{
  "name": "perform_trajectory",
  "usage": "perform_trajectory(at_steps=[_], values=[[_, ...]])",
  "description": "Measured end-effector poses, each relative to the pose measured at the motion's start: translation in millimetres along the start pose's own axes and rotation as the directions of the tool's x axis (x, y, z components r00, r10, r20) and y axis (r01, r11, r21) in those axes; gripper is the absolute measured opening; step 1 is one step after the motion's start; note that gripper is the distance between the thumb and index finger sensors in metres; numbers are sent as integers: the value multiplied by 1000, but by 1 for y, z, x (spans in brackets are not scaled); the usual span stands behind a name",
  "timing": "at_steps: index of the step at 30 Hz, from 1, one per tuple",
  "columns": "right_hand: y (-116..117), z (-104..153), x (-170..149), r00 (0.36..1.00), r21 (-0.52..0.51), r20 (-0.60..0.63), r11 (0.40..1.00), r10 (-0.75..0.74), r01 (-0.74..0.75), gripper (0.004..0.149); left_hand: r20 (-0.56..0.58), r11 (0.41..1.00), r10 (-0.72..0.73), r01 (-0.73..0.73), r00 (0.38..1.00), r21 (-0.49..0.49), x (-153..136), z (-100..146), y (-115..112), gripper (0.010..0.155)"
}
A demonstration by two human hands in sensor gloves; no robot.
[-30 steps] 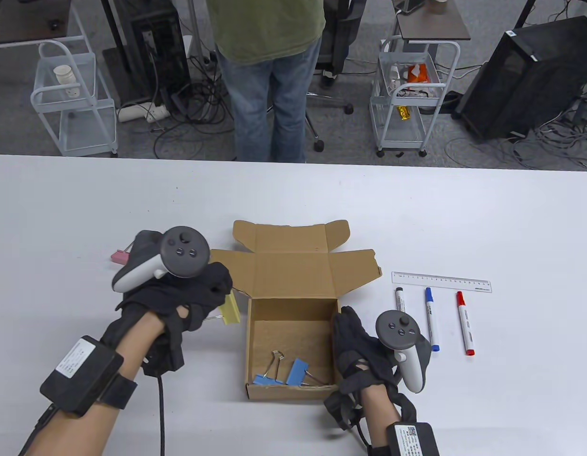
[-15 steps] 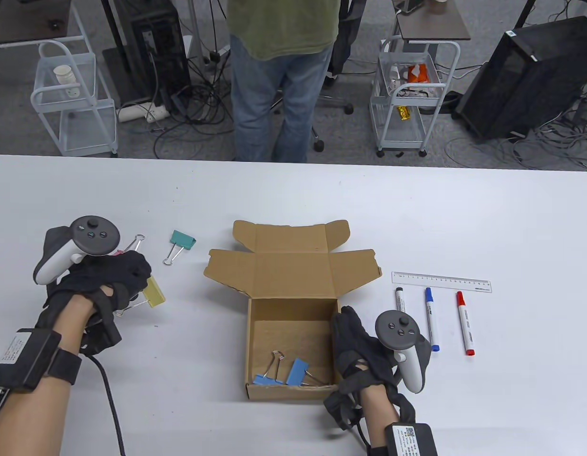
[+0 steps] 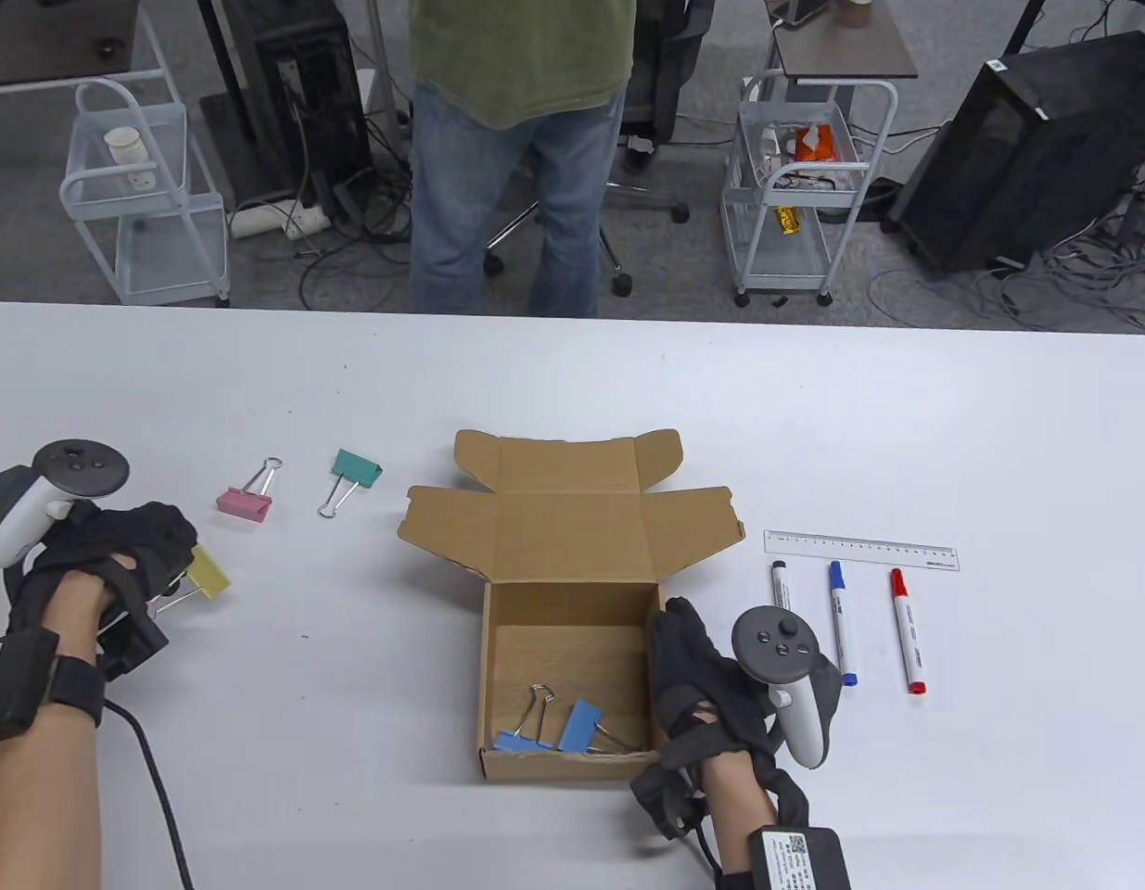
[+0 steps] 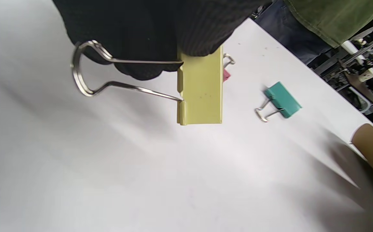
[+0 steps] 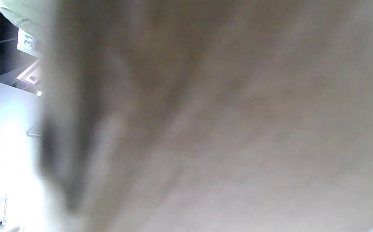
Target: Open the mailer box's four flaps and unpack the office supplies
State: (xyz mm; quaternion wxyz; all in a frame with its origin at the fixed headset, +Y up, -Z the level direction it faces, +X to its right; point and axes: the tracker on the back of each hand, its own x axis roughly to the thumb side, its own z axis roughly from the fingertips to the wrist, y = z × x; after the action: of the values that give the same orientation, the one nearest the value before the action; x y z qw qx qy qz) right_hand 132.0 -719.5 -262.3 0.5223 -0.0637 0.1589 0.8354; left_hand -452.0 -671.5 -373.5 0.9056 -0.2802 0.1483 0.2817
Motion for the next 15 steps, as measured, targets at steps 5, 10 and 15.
perform_trajectory(at_steps=[5, 10, 15], values=[[0, 0, 0, 1000, 1, 0, 1000, -2, 2, 69, -24, 999, 45, -45, 999, -7, -15, -15, -3, 45], [0, 0, 0, 1000, -2, -1, 1000, -4, 4, 69, -34, 998, 62, -63, 997, -19, -23, -25, -7, 45], [0, 0, 0, 1000, -4, -2, 1000, -5, 5, 69, -38, 996, 88, -89, 995, -11, -26, -32, -7, 44]])
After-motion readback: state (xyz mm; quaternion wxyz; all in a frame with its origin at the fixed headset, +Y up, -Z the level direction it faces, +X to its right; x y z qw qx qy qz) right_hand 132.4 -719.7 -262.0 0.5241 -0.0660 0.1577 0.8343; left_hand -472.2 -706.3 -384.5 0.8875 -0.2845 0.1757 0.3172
